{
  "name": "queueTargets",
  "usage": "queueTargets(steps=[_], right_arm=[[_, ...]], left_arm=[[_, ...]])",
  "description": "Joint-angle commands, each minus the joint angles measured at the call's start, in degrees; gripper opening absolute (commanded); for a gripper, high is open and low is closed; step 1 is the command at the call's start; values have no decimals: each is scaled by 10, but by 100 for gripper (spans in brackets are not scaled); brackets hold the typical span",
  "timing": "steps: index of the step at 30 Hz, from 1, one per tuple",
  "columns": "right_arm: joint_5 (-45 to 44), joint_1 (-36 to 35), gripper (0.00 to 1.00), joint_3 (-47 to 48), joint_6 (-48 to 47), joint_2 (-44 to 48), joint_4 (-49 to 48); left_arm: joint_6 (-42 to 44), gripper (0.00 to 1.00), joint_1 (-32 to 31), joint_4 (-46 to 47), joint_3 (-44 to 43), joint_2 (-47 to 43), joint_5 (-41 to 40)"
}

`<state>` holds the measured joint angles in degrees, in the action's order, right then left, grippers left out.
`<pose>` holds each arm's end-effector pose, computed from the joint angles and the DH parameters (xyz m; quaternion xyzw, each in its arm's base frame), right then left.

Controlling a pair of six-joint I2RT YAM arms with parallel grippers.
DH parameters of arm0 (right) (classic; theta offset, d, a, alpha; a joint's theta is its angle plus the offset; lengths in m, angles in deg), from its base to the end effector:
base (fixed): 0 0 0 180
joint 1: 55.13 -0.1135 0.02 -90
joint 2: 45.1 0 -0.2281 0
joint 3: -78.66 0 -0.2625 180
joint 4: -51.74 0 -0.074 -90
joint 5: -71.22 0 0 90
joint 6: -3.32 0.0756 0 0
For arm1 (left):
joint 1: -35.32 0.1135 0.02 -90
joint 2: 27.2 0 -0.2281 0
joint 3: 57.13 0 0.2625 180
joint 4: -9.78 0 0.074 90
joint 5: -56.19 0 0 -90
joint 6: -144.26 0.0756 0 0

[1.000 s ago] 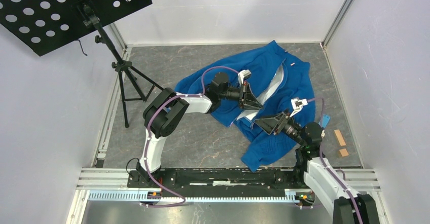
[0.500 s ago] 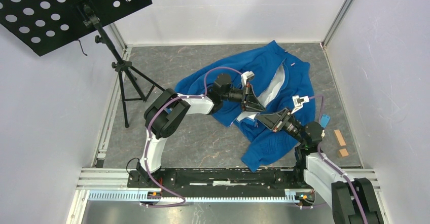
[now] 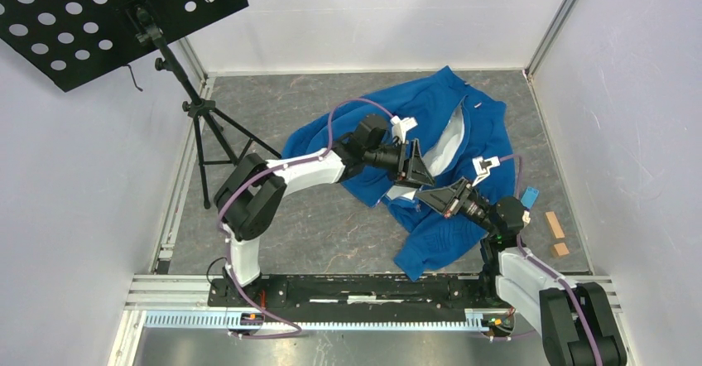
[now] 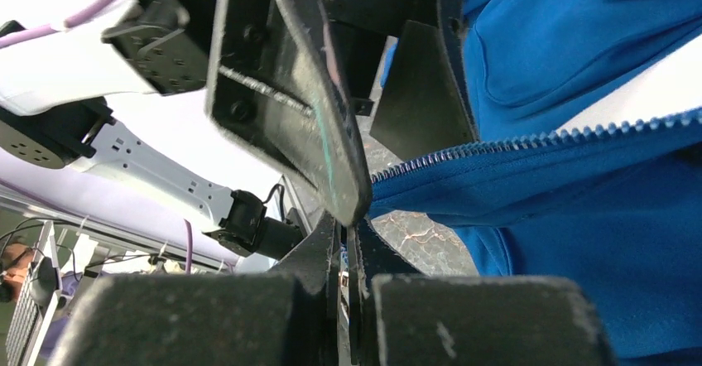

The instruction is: Zip up the jacket

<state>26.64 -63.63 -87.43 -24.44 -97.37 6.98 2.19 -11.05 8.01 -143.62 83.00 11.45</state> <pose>0.2022 0.0847 0.1452 0.0212 0.6786 0.6079 0.4118 0.2744 -0.3656 0.1673 0.1663 0.7898 -0.5856 0.0754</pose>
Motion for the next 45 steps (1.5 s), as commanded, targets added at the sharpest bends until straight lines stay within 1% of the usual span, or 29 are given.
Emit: queueTargets(steps=[1, 4, 6, 8, 12, 13, 16, 18, 19, 22, 24, 26, 28, 30, 33, 34, 36, 37, 38, 39, 40, 41, 42, 43, 44, 45], right_arm=[[16, -1, 0, -59, -21, 2, -12], [14, -1, 0, -56, -30, 7, 6], [12, -1, 0, -51, -42, 15, 30], [10, -2, 0, -43, -61, 26, 63], [3, -2, 1, -19, -115, 50, 152], [0, -2, 5, -14, -125, 56, 170], [-3, -1, 23, -11, -163, 65, 218], [3, -2, 35, 8, -184, 64, 233], [5, -2, 39, 10, -196, 63, 239], [13, -2, 46, 20, -217, 50, 251], [17, -2, 48, 23, -230, 39, 251], [15, -2, 50, 30, -246, 32, 268], [19, -2, 54, 30, -242, 30, 252], [39, -1, 54, 18, -219, 29, 191], [46, 2, 55, 9, -188, 23, 133], [54, 3, 55, 2, -164, 16, 90], [67, 3, 53, -4, -101, -1, -28], [64, -1, 50, -4, -92, -5, -41], [56, -8, 47, -4, -102, 0, -22], [44, -17, 46, 3, -123, 10, 24], [28, -29, 42, 18, -154, 23, 69], [4, -45, 33, 33, -184, 41, 119], [-23, -61, 17, 44, -205, 59, 153], [-44, -82, 9, 56, -223, 71, 177], [-70, -97, 5, 62, -229, 81, 186], [-89, -114, 4, 69, -231, 84, 192]], left_arm=[[150, 68, -28, -219, -29, -38, -134], [164, 66, -41, -253, -44, -26, -165], [171, 61, -46, -276, -63, -11, -169], [173, 55, -46, -278, -69, -3, -171], [195, 33, -41, -303, -94, 8, -173], [202, 28, -38, -309, -99, 10, -170], [204, 13, -24, -295, -101, 6, -141], [211, 7, -15, -288, -98, 0, -126], [216, 2, -12, -288, -97, -5, -125], [227, 2, -3, -282, -95, -15, -110], [220, 2, 4, -259, -91, -18, -84], [187, 2, 13, -202, -80, -16, -21], [131, 2, 21, -112, -57, -17, 45], [93, 2, 23, -34, -31, -23, 74], [36, 2, 23, 75, -3, -29, 103], [22, 2, 23, 99, 3, -30, 108], [17, 2, 23, 107, 5, -28, 102], [16, 2, 24, 106, 5, -27, 95], [10, 2, 22, 112, 5, -23, 89], [0, 2, 21, 127, 6, -19, 86], [-16, 2, 18, 145, 7, -15, 85], [-31, 2, 16, 169, 10, -12, 84], [-40, 2, 15, 183, 13, -9, 78], [-46, 2, 15, 183, 14, -7, 67], [-47, 2, 15, 172, 14, -5, 54], [-44, 2, 14, 155, 12, -3, 36]])
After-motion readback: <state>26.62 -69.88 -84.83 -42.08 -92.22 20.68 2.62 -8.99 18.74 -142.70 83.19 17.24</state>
